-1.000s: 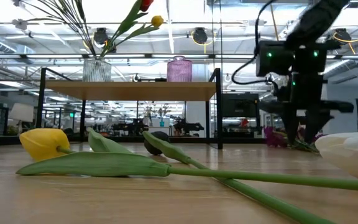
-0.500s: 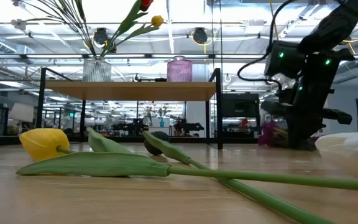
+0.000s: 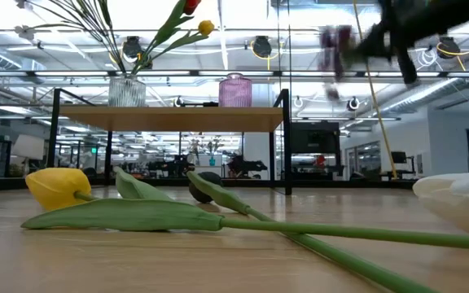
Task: Pick and place flowers into a vace then onto a shelf
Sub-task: Put the violet flowers into the violet vase on the shelf
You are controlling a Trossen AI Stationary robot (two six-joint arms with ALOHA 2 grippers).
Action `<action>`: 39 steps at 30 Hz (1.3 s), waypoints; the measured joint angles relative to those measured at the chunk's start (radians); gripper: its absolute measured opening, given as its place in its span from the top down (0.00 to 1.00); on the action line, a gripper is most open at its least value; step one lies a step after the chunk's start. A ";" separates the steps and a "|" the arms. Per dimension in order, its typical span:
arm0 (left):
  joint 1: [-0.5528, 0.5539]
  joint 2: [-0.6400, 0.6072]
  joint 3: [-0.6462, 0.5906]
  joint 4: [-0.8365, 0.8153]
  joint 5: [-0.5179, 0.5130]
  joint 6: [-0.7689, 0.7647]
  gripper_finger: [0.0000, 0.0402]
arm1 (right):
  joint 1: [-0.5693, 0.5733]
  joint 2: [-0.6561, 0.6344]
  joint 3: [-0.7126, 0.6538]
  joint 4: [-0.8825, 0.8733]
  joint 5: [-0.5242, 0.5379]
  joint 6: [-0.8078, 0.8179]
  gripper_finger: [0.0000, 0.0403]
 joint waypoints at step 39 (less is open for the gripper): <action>0.000 0.094 0.000 -0.226 0.212 0.347 0.54 | -0.235 0.926 0.690 0.869 -0.357 -1.122 0.99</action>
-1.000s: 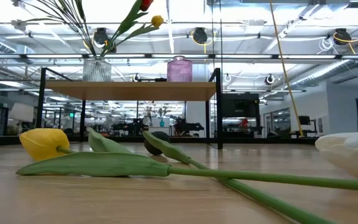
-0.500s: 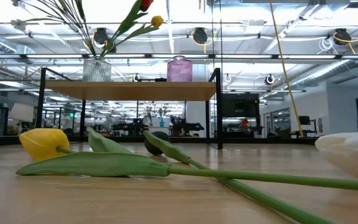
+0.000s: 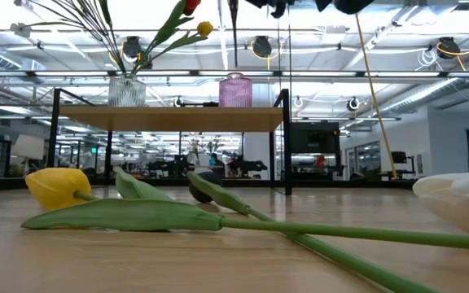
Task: Pick and place flowers into a vace then onto a shelf
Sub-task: Put the violet flowers into the violet vase on the shelf
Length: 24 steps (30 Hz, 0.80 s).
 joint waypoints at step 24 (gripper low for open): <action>0.000 0.129 0.000 -0.093 0.049 0.143 0.54 | -0.028 0.010 -0.001 -0.111 0.001 -0.033 0.99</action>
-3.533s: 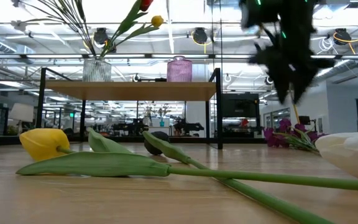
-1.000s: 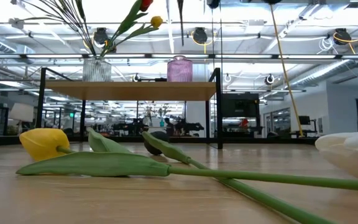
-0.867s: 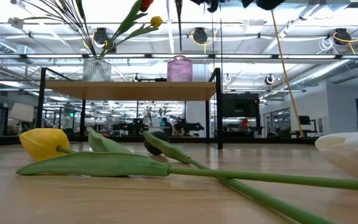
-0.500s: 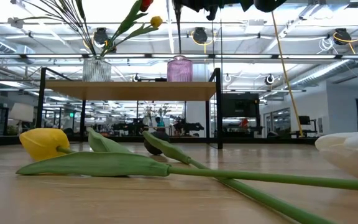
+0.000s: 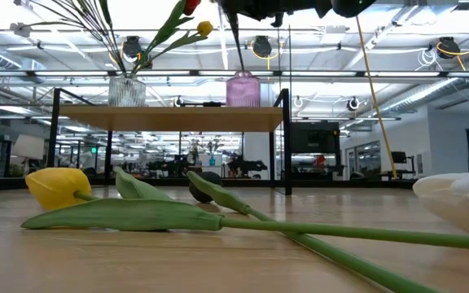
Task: Pick and place flowers into a vace then onto a shelf
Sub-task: Put the violet flowers into the violet vase on the shelf, then put the black flower into the violet vase on the shelf
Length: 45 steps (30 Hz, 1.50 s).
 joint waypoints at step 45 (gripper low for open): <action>0.000 -0.002 0.000 0.004 -0.008 -0.053 0.54 | 0.037 -0.066 0.001 -0.137 0.008 -0.051 0.64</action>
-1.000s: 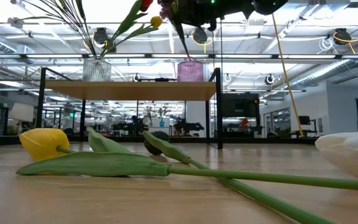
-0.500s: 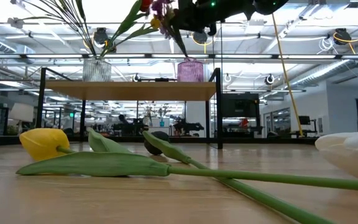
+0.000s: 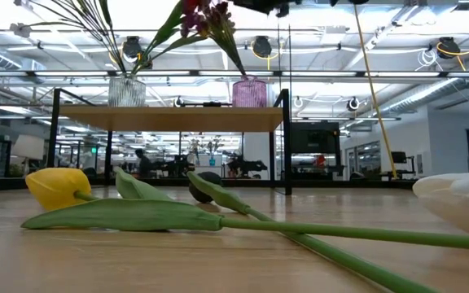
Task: Pick and place flowers into a vace then onto a shelf
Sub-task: Put the black flower into the violet vase on the shelf
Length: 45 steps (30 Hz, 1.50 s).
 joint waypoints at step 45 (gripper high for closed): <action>-0.536 0.210 0.000 -0.084 -0.226 -0.311 0.54 | 0.434 0.381 -0.001 -0.718 -0.136 1.069 0.65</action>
